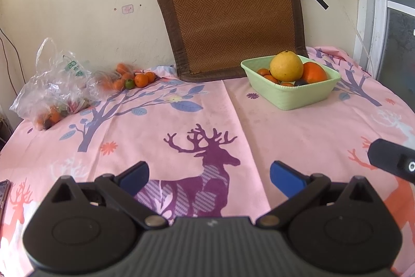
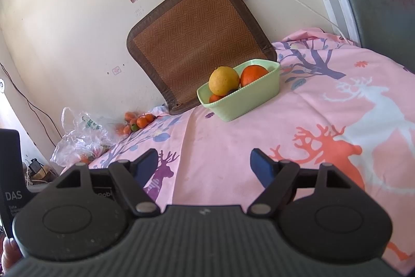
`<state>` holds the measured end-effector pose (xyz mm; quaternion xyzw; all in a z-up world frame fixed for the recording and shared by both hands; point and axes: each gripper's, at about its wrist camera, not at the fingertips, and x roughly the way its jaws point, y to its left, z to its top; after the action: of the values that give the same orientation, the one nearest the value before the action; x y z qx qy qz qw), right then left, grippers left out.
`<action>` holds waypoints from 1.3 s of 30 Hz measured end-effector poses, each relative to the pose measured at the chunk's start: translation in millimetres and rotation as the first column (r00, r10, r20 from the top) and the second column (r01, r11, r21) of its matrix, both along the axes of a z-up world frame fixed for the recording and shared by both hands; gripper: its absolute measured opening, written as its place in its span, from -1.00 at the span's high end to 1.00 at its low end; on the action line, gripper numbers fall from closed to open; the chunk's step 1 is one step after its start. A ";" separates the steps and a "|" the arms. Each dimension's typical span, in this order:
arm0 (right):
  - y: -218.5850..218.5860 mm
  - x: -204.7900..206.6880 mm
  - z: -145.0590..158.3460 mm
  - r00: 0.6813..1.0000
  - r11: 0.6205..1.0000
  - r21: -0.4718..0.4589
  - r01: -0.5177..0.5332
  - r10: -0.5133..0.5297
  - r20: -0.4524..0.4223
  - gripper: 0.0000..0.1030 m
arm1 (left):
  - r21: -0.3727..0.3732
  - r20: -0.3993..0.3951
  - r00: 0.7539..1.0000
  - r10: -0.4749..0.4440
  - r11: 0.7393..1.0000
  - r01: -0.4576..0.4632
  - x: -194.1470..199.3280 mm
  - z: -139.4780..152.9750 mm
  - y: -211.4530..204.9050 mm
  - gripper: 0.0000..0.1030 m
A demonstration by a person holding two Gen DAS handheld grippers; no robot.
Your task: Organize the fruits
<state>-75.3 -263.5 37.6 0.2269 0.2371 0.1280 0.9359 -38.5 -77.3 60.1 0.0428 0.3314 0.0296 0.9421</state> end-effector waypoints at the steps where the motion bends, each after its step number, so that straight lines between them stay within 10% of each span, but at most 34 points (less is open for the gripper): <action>1: 0.5 -0.1 -0.1 1.000 1.000 -0.002 0.001 -0.001 0.000 -0.55 | 0.000 -0.001 1.000 0.002 1.000 -0.002 0.4 -0.2 0.6 -1.00; 39: 11.4 -4.3 1.9 0.999 0.998 -0.064 0.015 -0.013 0.037 -0.55 | 0.001 -0.004 1.000 0.023 1.000 -0.023 3.8 -5.3 6.4 -1.00</action>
<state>-79.6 -252.1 39.4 0.1959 0.2225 0.1177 0.9478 -34.6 -70.9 54.8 0.0396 0.3339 0.0406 0.9409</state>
